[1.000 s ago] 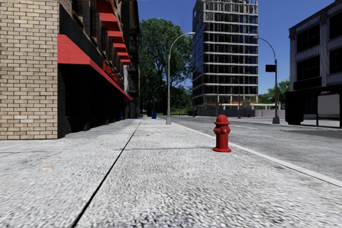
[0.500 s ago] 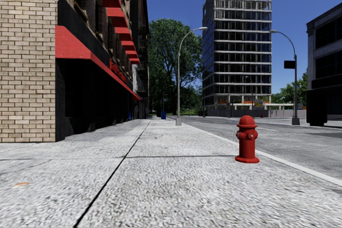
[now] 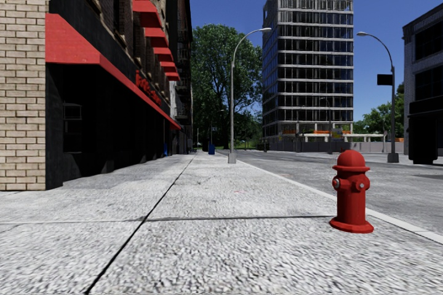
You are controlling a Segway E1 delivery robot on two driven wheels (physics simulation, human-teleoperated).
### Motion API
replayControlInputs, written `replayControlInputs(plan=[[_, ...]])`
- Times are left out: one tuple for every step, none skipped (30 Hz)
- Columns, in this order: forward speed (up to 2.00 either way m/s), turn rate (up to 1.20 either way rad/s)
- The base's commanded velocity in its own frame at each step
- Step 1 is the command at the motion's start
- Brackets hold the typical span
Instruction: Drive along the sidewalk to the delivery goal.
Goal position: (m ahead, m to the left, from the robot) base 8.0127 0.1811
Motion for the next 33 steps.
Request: replayControlInputs(plan=[[1.49, 0.05], [1.56, 0.09], [1.71, 0.1], [1.85, 0.1], [1.85, 0.1], [1.89, 0.1], [1.9, 0.1], [1.9, 0.1], [1.9, 0.1], [1.9, 0.1], [1.9, 0.1], [1.9, 0.1], [1.9, 0.1], [1.9, 0.1], [1.9, 0.11], [1.9, 0.11], [1.91, 0.11], [1.91, 0.11], [1.92, 0.11], [1.93, 0.11], [1.93, 0.11], [2.0, 0.11], [2.0, 0.11], [2.0, 0.11], [2.0, 0.11], [2.0, 0.11], [2.0, 0.11], [2.0, 0.11], [2.0, 0.11], [2.0, 0.11], [2.0, 0.11], [2.0, 0.11], [2.0, 0.11]])
